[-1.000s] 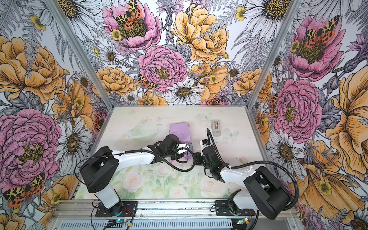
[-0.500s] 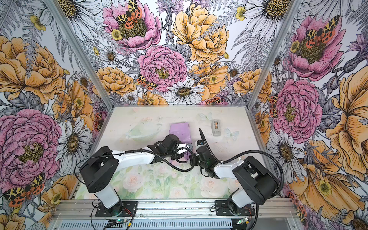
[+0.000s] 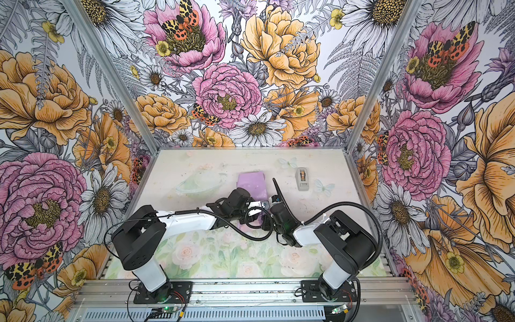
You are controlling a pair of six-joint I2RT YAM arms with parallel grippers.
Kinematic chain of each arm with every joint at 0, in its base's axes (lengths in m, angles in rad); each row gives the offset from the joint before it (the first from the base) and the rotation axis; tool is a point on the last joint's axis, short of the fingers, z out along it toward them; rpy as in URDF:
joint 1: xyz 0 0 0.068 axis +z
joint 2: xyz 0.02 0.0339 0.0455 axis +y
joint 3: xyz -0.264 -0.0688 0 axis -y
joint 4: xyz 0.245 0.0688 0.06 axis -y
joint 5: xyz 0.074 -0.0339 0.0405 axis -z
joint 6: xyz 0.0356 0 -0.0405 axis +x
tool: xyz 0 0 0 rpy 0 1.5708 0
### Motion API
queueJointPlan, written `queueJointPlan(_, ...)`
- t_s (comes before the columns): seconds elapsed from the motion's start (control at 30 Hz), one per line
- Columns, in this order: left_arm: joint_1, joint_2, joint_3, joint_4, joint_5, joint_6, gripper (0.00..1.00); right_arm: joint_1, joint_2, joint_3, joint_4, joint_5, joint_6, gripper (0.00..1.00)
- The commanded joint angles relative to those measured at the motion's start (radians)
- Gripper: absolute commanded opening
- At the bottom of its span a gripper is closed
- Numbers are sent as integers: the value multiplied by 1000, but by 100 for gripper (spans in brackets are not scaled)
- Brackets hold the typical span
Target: Wrap the gift box in paper
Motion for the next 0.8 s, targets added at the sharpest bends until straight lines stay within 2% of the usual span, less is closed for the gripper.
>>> queueJointPlan(0.0,-2,-15,-22,-2,50,-11,52,12,35,32,53,16,0,8)
queueJointPlan(0.37,-1,-16,-25,-2,46,-13,52,17,33,-4,46,28,7,8)
queueJointPlan(0.77,-1,-16,-24,-2,50,-15,52,-37,-17,-43,59,25,23,9)
